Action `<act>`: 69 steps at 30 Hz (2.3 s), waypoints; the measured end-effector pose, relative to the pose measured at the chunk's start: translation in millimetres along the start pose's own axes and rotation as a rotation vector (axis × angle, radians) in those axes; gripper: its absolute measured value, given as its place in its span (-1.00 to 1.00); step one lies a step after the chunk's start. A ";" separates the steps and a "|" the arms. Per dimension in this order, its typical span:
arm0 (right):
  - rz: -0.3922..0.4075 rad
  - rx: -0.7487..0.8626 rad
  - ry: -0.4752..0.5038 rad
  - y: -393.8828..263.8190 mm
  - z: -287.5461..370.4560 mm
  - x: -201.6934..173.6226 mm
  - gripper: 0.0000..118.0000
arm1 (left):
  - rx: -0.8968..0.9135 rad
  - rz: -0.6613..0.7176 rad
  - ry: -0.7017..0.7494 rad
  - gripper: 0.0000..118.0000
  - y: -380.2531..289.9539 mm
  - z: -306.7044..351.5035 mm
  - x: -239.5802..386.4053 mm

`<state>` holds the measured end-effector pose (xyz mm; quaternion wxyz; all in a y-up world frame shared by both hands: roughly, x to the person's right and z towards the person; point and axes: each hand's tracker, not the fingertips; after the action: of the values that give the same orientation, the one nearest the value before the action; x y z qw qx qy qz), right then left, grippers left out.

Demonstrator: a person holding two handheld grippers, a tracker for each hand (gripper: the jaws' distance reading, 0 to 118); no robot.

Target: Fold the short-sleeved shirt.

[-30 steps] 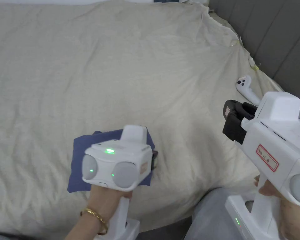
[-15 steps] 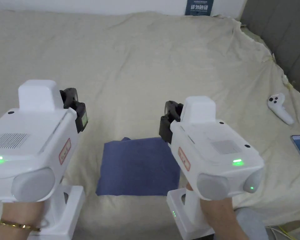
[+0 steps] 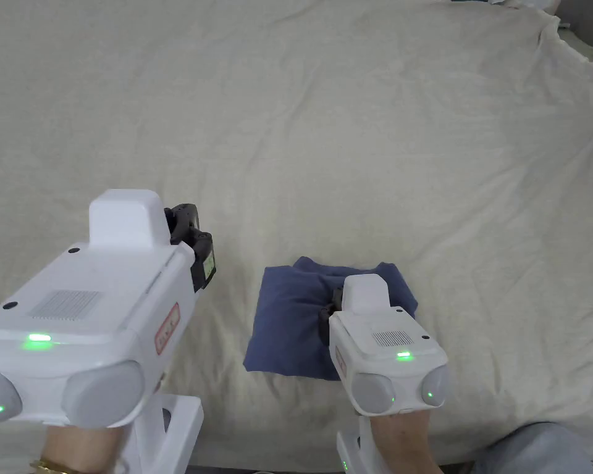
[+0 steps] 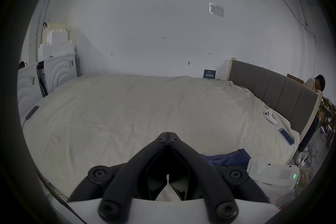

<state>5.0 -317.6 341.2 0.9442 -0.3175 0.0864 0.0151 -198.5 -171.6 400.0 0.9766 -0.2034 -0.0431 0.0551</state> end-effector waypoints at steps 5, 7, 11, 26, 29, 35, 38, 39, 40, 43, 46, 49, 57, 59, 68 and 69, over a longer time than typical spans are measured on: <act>-0.044 -0.015 0.025 3.0 2.6 8.9 -1.00 | -0.170 0.219 -0.194 1.00 3.5 -32.5 -21.3; -0.049 -0.019 0.029 3.9 3.2 9.4 -1.00 | -0.200 0.292 -0.300 1.00 1.8 -46.7 -31.1; -0.085 -0.028 0.048 4.2 4.5 14.6 -1.00 | -0.435 0.423 -0.452 1.00 -15.4 -92.2 -56.2; -0.156 -0.046 0.098 4.9 4.9 25.3 -1.00 | -0.798 0.801 -0.853 1.00 -76.4 -175.4 -80.5; -0.170 -0.049 0.104 4.8 4.5 26.4 -1.00 | -0.855 0.717 -0.917 1.00 -76.2 -180.1 -68.8; -0.206 -0.058 0.115 5.3 3.6 29.9 -1.00 | -0.903 0.509 -0.856 0.07 -68.9 -188.8 -54.4; -0.198 -0.074 0.129 6.9 1.6 30.9 -1.00 | -0.925 0.492 -0.797 -0.34 -72.2 -190.8 -52.4; -0.196 -0.069 0.123 7.2 2.3 30.7 -1.00 | -0.930 0.538 -0.781 -0.36 -71.3 -190.2 -52.7; -0.191 -0.072 0.124 8.9 2.2 30.8 -1.00 | -0.930 0.519 -0.758 -0.38 -69.6 -187.1 -48.3; -0.182 -0.091 0.132 17.1 6.0 33.2 -1.00 | -0.940 0.468 -0.661 -0.44 -59.3 -179.3 -34.9; -0.186 0.010 0.159 34.2 33.7 43.0 -1.00 | -0.980 0.447 -0.537 -0.48 -43.8 -176.2 -19.5; -0.157 0.131 0.153 53.2 75.5 63.6 -1.00 | -0.986 0.393 -0.450 -0.51 -21.4 -168.5 -1.5; -0.162 0.318 0.054 90.5 151.8 125.6 -1.00 | -0.878 0.208 -0.377 -0.57 38.4 -122.7 -14.7; -0.148 0.341 0.026 95.2 157.7 133.4 -1.00 | -0.865 0.167 -0.286 -0.57 49.7 -114.6 -39.3; -0.243 0.317 -0.023 96.7 146.6 127.8 -1.00 | -0.848 0.175 0.099 -0.58 74.3 -96.8 -204.2; -0.250 0.313 -0.022 96.8 144.9 123.8 -1.00 | -0.851 0.177 0.141 -0.58 75.0 -96.8 -221.0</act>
<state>141.0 -156.4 375.6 0.9774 -0.1749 0.0373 -0.1124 -413.8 -168.9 267.7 0.7979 -0.5936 0.0223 0.1021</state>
